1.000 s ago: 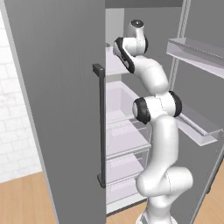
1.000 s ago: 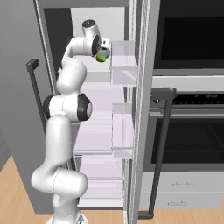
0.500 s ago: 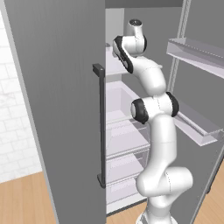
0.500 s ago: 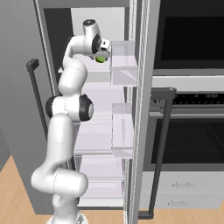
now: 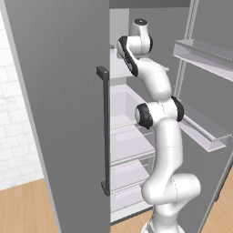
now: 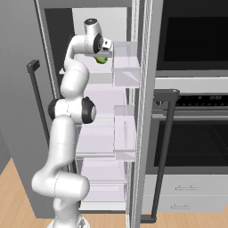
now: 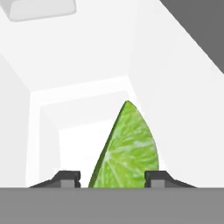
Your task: Grab a lemon wedge from the fridge and one ice cube from the ice bowl, and put them in the glass of lemonade.
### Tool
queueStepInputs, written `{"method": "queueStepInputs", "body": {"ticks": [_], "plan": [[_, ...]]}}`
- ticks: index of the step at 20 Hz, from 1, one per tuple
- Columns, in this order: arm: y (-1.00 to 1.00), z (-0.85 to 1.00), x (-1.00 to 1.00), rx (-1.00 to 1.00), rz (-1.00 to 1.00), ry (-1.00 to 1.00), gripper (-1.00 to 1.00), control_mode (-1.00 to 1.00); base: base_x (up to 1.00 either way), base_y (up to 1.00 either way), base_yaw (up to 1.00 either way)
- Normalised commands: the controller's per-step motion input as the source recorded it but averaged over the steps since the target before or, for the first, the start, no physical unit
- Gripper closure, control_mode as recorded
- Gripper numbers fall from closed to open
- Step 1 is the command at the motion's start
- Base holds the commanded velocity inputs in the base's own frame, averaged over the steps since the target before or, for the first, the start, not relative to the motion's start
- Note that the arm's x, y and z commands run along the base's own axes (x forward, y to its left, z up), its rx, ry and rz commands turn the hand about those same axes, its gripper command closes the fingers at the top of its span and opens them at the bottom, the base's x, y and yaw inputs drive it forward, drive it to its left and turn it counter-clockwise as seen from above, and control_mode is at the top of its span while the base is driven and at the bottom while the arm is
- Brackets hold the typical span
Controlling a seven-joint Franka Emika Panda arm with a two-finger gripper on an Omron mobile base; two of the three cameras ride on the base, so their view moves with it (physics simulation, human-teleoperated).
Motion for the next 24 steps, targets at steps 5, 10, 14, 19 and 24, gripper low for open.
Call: {"method": "queueStepInputs", "body": {"ticks": [5,10,14,19,24], "plan": [[0.0,0.0,-0.17,0.0,0.0,0.0,1.0,-1.0,0.0,0.0,0.0],[0.0,-0.28,-0.87,0.0,0.01,-0.08,1.0,-1.0,0.0,0.0,0.0],[0.0,-0.45,-1.0,0.0,0.02,-0.21,1.0,-1.0,0.0,0.0,0.0],[0.0,-0.9,-0.6,0.0,0.05,-0.34,1.0,-1.0,0.0,0.0,0.0],[0.0,-1.0,-0.14,0.0,0.06,-0.36,1.0,-1.0,0.0,0.0,0.0]]}}
